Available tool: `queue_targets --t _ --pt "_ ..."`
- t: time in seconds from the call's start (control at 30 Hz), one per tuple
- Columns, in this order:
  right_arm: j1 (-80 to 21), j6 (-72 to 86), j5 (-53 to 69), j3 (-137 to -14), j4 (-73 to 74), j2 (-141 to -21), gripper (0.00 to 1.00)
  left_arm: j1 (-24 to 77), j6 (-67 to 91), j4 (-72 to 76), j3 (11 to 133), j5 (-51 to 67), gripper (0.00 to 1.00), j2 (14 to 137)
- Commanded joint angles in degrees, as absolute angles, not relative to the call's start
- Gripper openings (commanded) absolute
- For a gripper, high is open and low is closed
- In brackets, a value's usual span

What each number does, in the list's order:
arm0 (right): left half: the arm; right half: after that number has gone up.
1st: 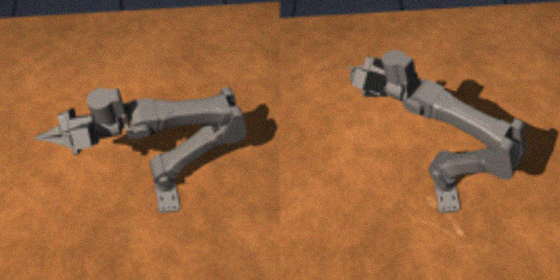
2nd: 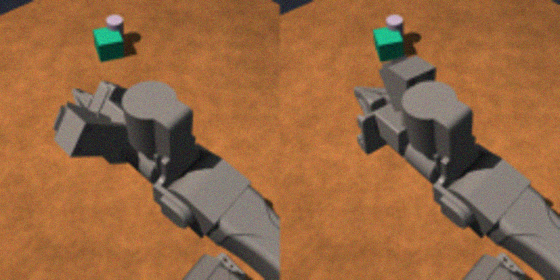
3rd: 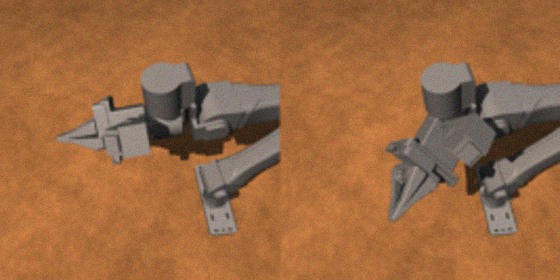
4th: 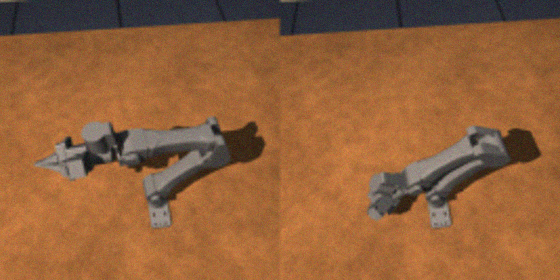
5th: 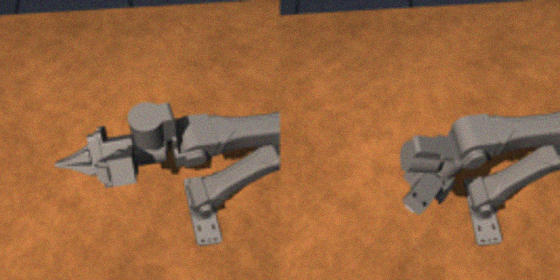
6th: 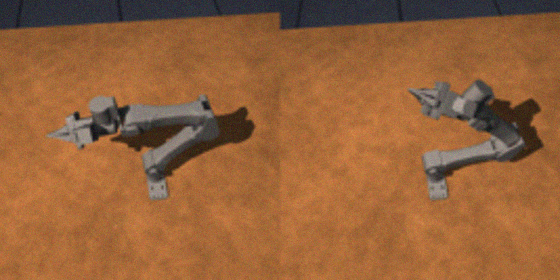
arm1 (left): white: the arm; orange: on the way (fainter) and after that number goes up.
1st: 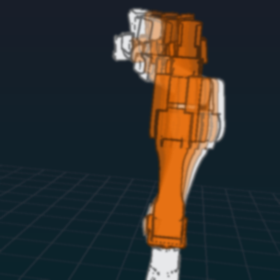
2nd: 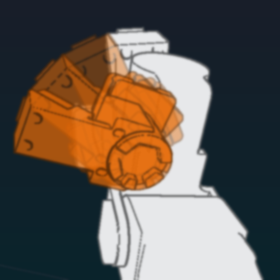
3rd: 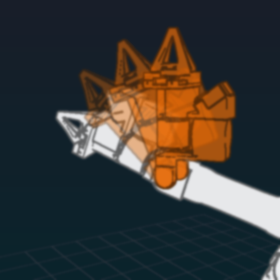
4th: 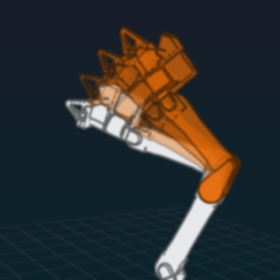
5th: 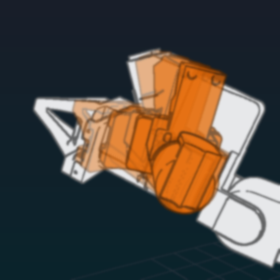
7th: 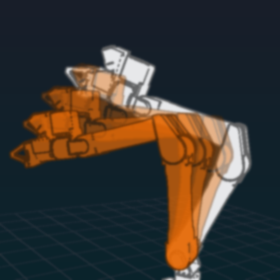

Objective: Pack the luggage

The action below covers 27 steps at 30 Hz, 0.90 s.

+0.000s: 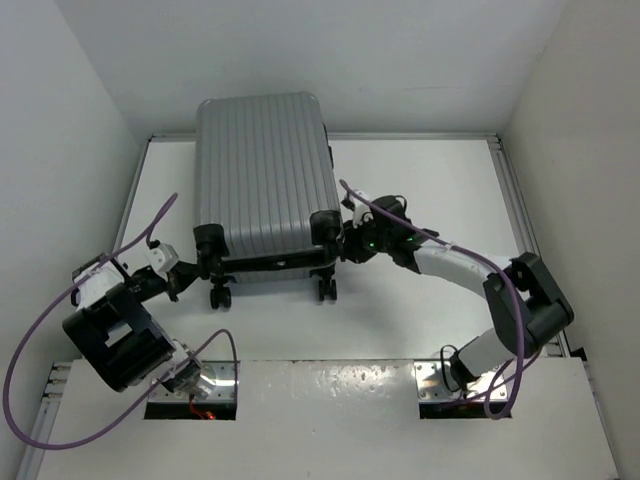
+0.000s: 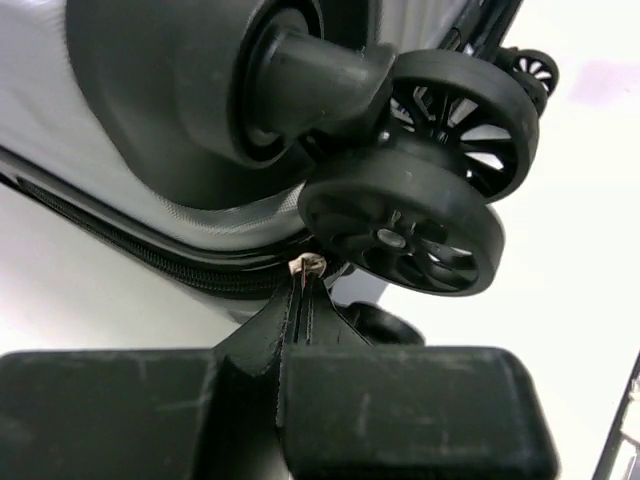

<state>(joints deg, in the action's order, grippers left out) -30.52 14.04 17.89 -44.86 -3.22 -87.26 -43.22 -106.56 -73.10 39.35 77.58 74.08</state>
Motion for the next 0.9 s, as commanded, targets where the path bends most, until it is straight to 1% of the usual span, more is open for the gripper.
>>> queue_targets --t 0.0,0.17,0.37,0.53,0.73,0.87 --pt "-35.67 19.94 20.65 -49.56 -13.17 -90.33 0.11 -44.38 -106.09 -74.44 45.16 82.27 0.00 75.49" --pt "-41.65 25.30 22.59 -60.09 -17.93 -99.56 0.12 -44.99 -105.29 -74.44 46.32 78.67 0.00 74.01" --pt "-46.40 30.05 21.89 -71.87 -19.77 -107.57 0.12 -46.85 -108.54 -74.44 40.44 77.61 0.00 67.42" --pt "-48.60 31.90 20.57 -75.67 -20.48 -111.35 0.12 -46.85 -108.54 -74.44 37.36 80.24 0.00 65.30" --pt "-49.66 34.89 19.69 -80.23 -21.53 -114.08 0.13 -41.58 -109.24 -74.44 39.28 80.77 0.00 64.78" --pt "-49.75 36.73 19.25 -84.54 -22.15 -116.89 0.14 -35.09 -110.65 -74.44 40.34 78.84 0.00 63.29"
